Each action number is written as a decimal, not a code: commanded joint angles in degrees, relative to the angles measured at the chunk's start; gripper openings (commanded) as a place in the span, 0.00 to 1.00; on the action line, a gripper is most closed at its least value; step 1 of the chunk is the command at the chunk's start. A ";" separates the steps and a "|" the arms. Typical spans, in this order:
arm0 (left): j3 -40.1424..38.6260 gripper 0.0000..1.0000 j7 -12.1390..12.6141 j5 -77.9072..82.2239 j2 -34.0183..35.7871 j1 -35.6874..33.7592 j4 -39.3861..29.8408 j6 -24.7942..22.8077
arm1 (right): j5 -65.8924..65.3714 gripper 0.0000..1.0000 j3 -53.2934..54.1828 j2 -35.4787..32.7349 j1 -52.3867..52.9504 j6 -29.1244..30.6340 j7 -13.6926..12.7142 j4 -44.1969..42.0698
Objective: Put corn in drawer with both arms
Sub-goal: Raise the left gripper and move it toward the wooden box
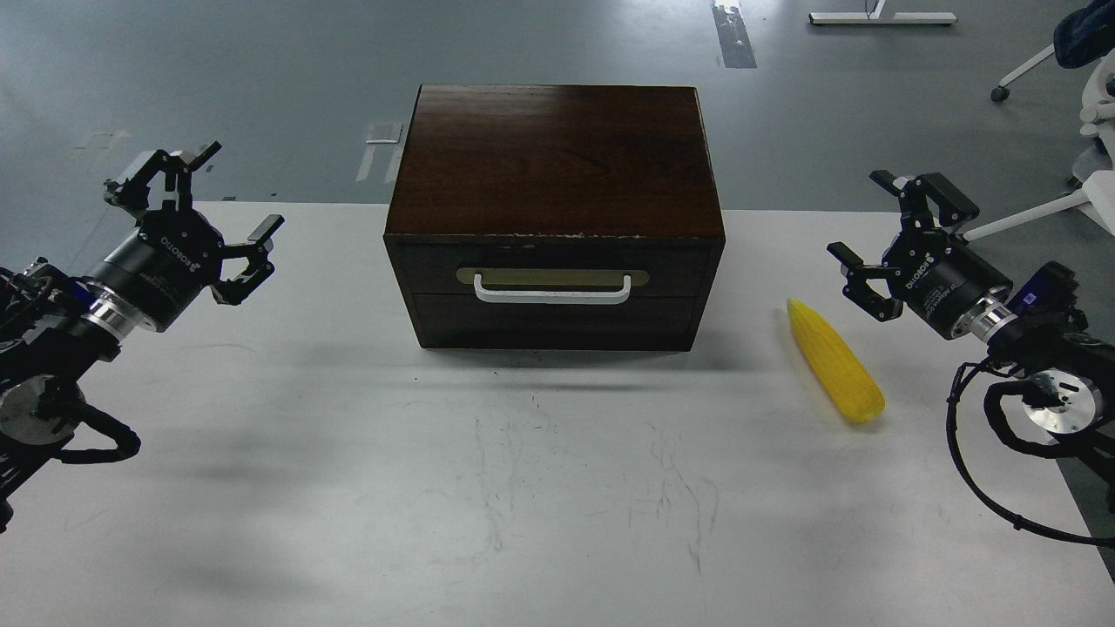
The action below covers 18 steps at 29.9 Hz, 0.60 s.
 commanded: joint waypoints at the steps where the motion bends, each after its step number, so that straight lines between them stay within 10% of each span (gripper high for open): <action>1: 0.01 0.98 0.01 0.00 -0.43 0.00 0.07 0.00 | 0.00 1.00 0.08 -0.01 -0.33 0.00 0.00 0.02; 18: -0.52 0.98 -1.45 1.40 1.06 -2.81 2.36 0.00 | -0.09 1.00 0.16 -0.10 -0.25 0.00 0.00 0.02</action>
